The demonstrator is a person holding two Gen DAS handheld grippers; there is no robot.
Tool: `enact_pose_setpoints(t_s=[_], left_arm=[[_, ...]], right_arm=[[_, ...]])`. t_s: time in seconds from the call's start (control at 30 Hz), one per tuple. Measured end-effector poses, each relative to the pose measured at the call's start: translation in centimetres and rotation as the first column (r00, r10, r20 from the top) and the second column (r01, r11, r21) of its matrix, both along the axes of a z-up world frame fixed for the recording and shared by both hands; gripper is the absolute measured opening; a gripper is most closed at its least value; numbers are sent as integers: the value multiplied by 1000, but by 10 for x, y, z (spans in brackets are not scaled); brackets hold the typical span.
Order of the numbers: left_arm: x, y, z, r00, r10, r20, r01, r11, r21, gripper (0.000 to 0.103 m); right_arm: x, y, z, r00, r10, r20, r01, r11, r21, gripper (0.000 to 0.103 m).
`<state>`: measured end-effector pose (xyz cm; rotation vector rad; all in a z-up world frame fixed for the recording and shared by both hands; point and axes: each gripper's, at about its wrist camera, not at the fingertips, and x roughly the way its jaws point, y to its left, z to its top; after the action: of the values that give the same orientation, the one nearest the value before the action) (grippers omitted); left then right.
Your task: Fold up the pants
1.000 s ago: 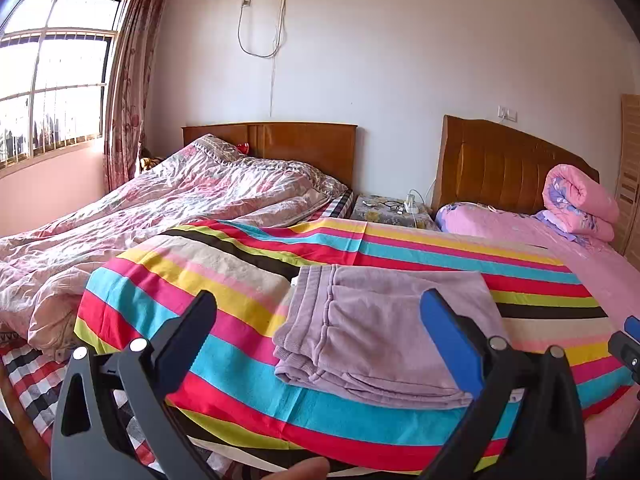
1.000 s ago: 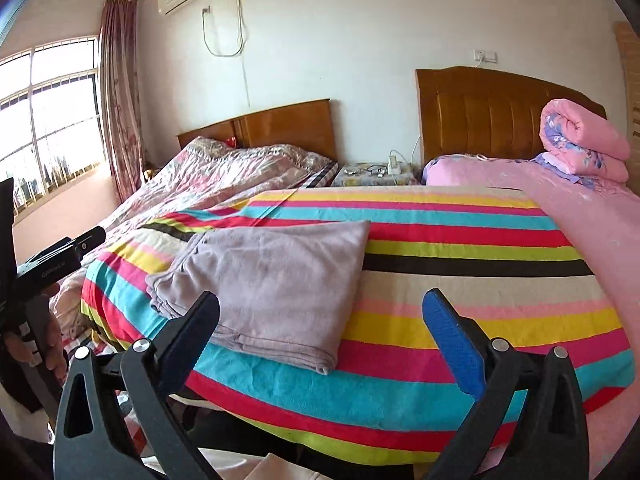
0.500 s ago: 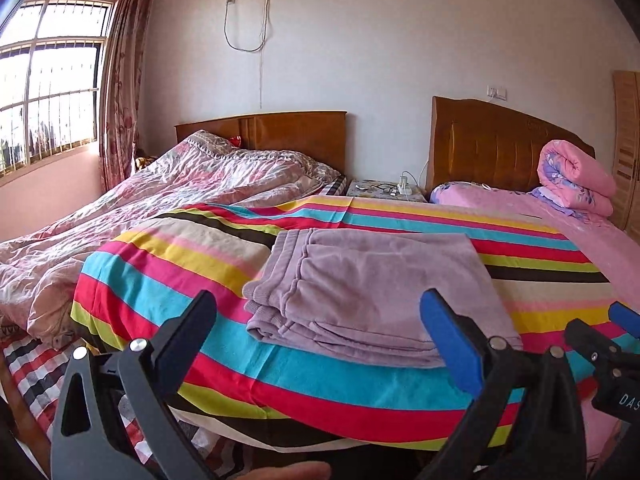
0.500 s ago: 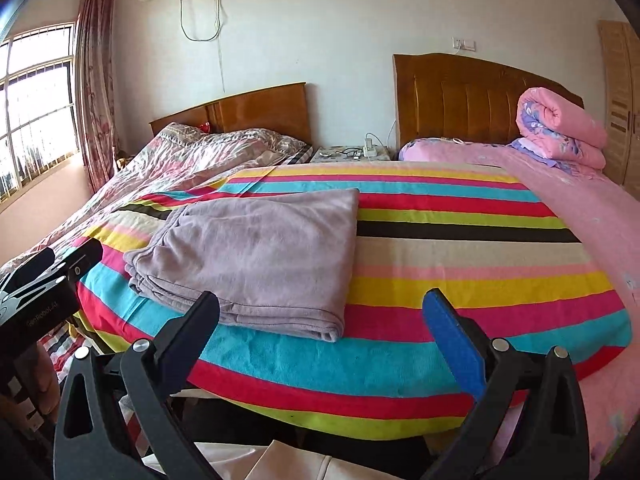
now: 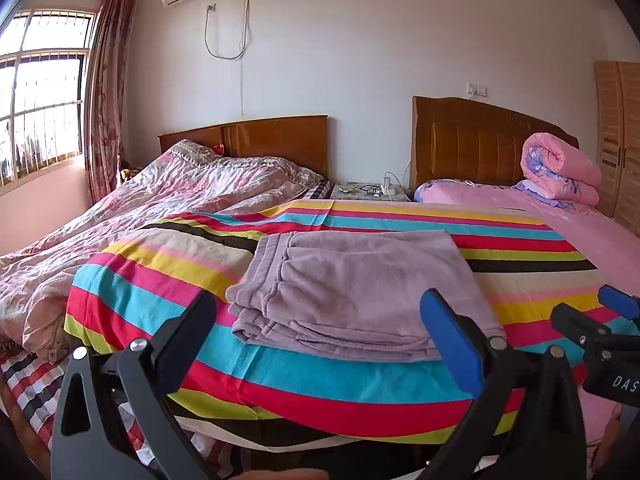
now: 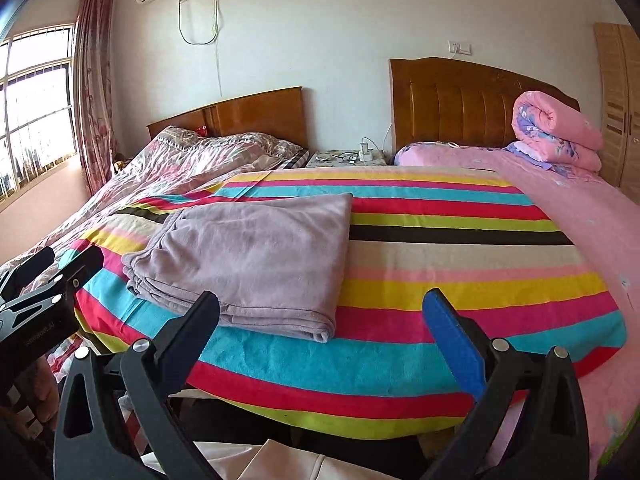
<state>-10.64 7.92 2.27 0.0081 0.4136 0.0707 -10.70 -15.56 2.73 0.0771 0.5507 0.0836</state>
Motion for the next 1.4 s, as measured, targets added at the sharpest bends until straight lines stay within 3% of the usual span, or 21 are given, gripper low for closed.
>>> enact_pose_setpoints(t_s=[1.4], left_arm=[[0,3,-3,1000,-3,-14,3,1000,-10,102]], right_arm=[[-1,2,2,1000,27,1,-27,1000,-11,98]])
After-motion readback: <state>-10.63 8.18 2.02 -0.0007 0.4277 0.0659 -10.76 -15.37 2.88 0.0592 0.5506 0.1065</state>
